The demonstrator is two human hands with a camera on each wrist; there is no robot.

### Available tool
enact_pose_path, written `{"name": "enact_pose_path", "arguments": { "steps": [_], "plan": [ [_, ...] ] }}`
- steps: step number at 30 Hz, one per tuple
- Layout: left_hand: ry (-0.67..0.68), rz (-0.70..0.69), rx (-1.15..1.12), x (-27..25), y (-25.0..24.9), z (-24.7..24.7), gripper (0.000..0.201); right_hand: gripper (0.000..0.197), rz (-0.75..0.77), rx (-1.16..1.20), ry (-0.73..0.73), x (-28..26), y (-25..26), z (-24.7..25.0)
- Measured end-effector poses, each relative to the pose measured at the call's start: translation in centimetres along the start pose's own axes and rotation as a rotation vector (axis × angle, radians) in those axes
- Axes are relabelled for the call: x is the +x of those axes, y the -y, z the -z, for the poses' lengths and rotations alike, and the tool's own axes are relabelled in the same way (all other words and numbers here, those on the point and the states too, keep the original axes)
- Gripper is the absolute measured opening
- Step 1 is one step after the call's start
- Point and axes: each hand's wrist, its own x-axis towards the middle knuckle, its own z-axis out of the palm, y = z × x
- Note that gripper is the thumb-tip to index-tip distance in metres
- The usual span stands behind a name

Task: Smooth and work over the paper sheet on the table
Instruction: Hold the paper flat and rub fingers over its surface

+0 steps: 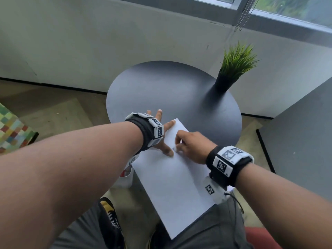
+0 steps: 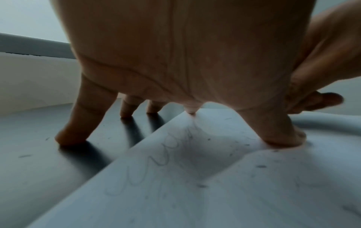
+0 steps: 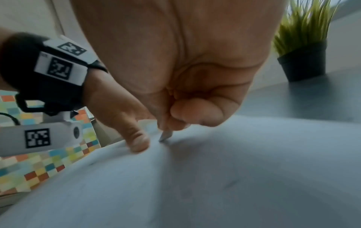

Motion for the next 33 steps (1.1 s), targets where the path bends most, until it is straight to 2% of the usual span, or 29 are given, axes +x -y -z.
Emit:
{"name": "enact_pose_path", "arguments": {
  "steps": [4,8,10,17,20,23,30,31,33],
  "plan": [
    [-0.043,0.018,-0.033,-0.3,0.0,-0.1,0.133,0.007,-0.054,0.069,-0.045,0.3,-1.0,1.2],
    [-0.083,-0.072,-0.043,-1.0,1.8,0.5,0.096,0.012,-0.075,0.082,0.011,0.7,-2.6,3.0],
    [-0.102,-0.112,-0.051,-1.4,2.8,0.4,0.087,0.012,-0.037,0.084,0.047,0.5,-2.3,2.9],
    [-0.110,-0.106,-0.135,-1.0,3.7,-1.0,0.096,0.009,0.033,-0.038,0.064,0.1,-1.8,2.6],
    [-0.086,-0.093,-0.116,-0.7,3.5,-1.2,0.105,0.010,-0.013,0.091,-0.021,1.5,-1.3,3.4],
    [-0.072,-0.082,-0.101,-0.3,3.0,-1.1,0.111,0.006,-0.025,0.192,-0.044,3.1,0.1,3.7],
    [-0.065,-0.080,-0.068,0.0,2.5,-1.1,0.128,0.015,-0.089,-0.005,-0.142,5.9,1.6,2.2],
    [-0.066,-0.084,-0.068,0.0,2.6,-1.0,0.128,0.015,-0.077,-0.020,-0.149,5.7,1.8,1.8],
    [-0.055,-0.091,-0.084,0.0,2.6,-1.0,0.128,0.011,0.042,-0.054,-0.090,4.7,2.5,1.0]
  ]
}}
